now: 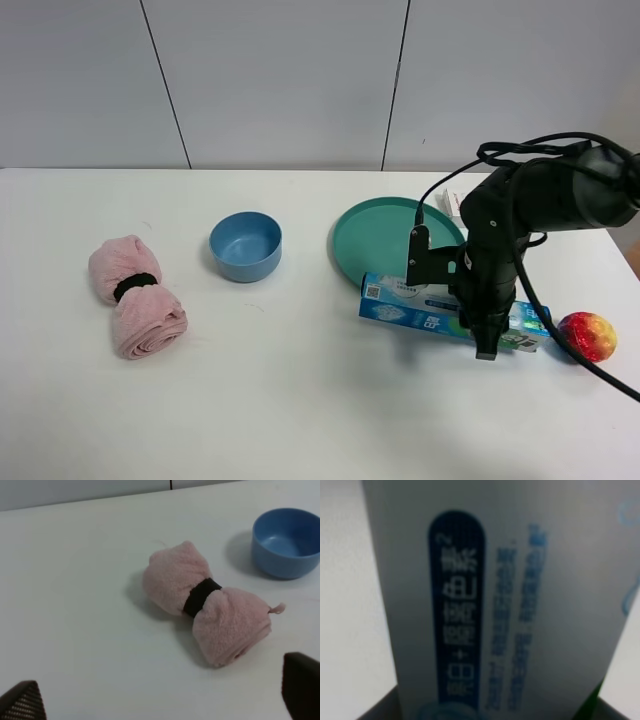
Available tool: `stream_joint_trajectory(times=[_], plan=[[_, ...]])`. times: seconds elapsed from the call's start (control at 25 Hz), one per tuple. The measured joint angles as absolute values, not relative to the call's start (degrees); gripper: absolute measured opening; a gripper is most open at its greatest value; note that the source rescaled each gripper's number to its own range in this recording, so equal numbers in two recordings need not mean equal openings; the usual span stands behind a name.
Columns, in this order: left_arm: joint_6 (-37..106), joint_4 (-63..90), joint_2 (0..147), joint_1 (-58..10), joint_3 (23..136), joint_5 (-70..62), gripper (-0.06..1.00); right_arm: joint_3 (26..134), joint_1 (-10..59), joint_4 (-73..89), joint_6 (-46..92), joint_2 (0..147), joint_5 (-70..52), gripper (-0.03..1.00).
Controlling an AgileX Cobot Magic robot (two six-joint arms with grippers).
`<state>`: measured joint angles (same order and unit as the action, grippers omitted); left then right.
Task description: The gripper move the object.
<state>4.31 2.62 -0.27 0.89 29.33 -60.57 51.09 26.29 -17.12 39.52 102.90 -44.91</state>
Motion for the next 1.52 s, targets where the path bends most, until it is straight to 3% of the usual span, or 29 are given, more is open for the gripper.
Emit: stream_joint_trajectory(times=[0.68,0.8,1.08,1.36,1.52], plan=[[4.31,2.62,-0.27,0.89,29.33,-60.57,1.0,51.09,26.29,-13.13,38.78,105.14,-43.84,0.01],[4.31,2.62,-0.27,0.89,29.33,-60.57,1.0,51.09,26.29,-13.13,38.78,106.21,-43.78,0.15],[4.31,2.62,-0.27,0.89,29.33,-60.57,1.0,51.09,26.29,-12.76,37.4,106.4,-43.01,0.66],[4.31,2.62,-0.27,0.89,29.33,-60.57,1.0,51.09,26.29,-12.76,30.99,106.34,-40.58,0.92],[4.31,2.62,-0.27,0.89,29.33,-60.57,1.0,51.09,26.29,-12.88,27.24,106.29,-39.64,0.99]])
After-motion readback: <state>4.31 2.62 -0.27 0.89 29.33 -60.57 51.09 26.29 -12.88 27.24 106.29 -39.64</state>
